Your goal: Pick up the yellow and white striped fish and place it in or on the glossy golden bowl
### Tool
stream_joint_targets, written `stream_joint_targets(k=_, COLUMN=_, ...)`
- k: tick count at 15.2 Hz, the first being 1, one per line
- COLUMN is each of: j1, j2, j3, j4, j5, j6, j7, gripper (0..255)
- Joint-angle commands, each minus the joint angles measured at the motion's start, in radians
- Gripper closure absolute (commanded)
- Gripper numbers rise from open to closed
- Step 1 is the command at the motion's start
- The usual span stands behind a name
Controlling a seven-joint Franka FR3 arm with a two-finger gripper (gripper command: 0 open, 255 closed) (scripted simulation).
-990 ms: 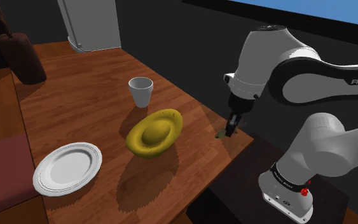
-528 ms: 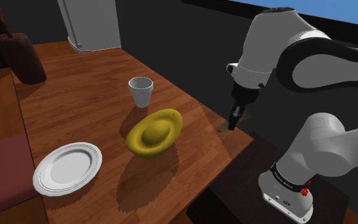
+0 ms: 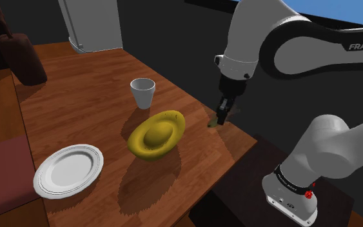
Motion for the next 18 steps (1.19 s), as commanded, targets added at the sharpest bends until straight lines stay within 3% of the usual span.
stream_joint_targets(k=1, j1=-0.011, j2=0.082, j3=0.026, j4=0.06, j5=-0.004, j6=0.025, j7=0.023, gripper=255)
stream_joint_targets(k=9, j1=-0.061, j2=0.428, j3=0.123, j4=0.357, j5=-0.088, j6=0.073, j7=0.132, gripper=255)
stream_joint_targets(k=16, j1=-0.051, j2=0.769, j3=0.187, j4=0.711, j5=-0.243, j6=0.028, j7=0.266, gripper=255)
stream_joint_targets(k=18, j1=-0.047, j2=0.772, j3=0.183, j4=0.687, j5=-0.244, j6=0.054, j7=0.267, gripper=255)
